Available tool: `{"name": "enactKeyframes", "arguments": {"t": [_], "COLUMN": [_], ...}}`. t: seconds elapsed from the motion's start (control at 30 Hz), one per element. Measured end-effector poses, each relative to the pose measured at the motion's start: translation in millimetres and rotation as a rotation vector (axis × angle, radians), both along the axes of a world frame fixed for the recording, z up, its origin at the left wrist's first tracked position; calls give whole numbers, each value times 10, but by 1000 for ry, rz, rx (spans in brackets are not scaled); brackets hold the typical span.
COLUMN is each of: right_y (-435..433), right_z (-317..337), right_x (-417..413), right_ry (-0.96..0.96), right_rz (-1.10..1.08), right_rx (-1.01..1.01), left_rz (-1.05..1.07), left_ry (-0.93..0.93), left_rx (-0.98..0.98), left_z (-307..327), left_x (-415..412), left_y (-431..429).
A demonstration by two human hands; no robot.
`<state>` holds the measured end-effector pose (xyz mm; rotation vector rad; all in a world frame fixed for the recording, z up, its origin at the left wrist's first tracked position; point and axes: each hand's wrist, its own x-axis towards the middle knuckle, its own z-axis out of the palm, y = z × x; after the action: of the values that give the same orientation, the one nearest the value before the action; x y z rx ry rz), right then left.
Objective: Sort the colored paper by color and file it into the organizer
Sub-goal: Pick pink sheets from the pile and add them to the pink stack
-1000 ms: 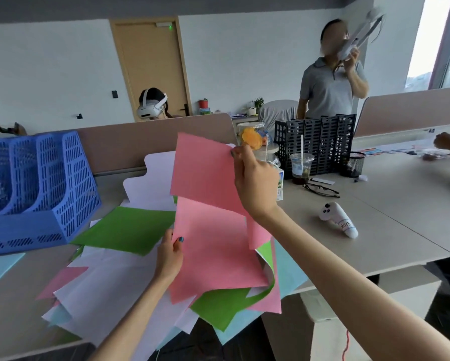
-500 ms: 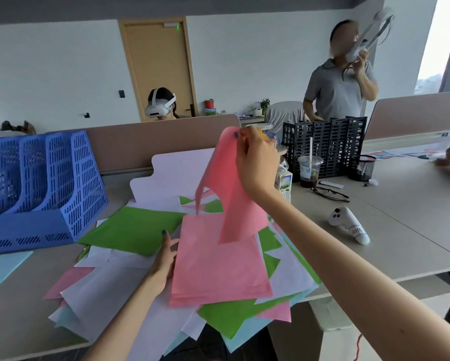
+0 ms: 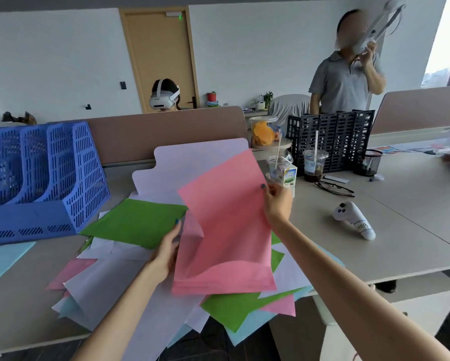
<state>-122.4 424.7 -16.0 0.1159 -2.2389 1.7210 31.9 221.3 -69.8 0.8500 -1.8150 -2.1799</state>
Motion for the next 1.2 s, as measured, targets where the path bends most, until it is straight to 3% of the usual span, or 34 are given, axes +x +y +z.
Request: {"name": "enactKeyframes", "arguments": {"t": [0.1, 0.33, 0.43, 0.63, 0.73, 0.83, 0.9, 1.07, 1.2], "right_y": [23, -29, -53, -15, -16, -18, -27, -121, -52], "right_z": [-267, -544, -576, -609, -602, -453, -301, 62, 299], "right_x": [8, 50, 76, 101, 104, 154, 209, 330, 382], "right_ry": [-90, -144, -146, -151, -229, -495, -547, -340, -160], "right_rz": [18, 93, 119, 128, 241, 607, 793, 774, 814], "right_rx": [-2, 69, 124, 302, 85, -371, -441, -498, -523], "left_rz": [-13, -175, -216, -108, -32, 21, 63, 159, 42], "left_ry": [-93, -185, -203, 32, 187, 353, 461, 637, 650], "left_rx": [-194, -159, -259, -538, -564, -508, -516, -584, -394], "left_z": [-62, 26, 29, 35, 149, 291, 376, 642, 817], "left_x": [-7, -45, -69, -71, 2, 76, 105, 192, 243], "left_y": [-37, 30, 63, 88, 73, 82, 107, 167, 83]}}
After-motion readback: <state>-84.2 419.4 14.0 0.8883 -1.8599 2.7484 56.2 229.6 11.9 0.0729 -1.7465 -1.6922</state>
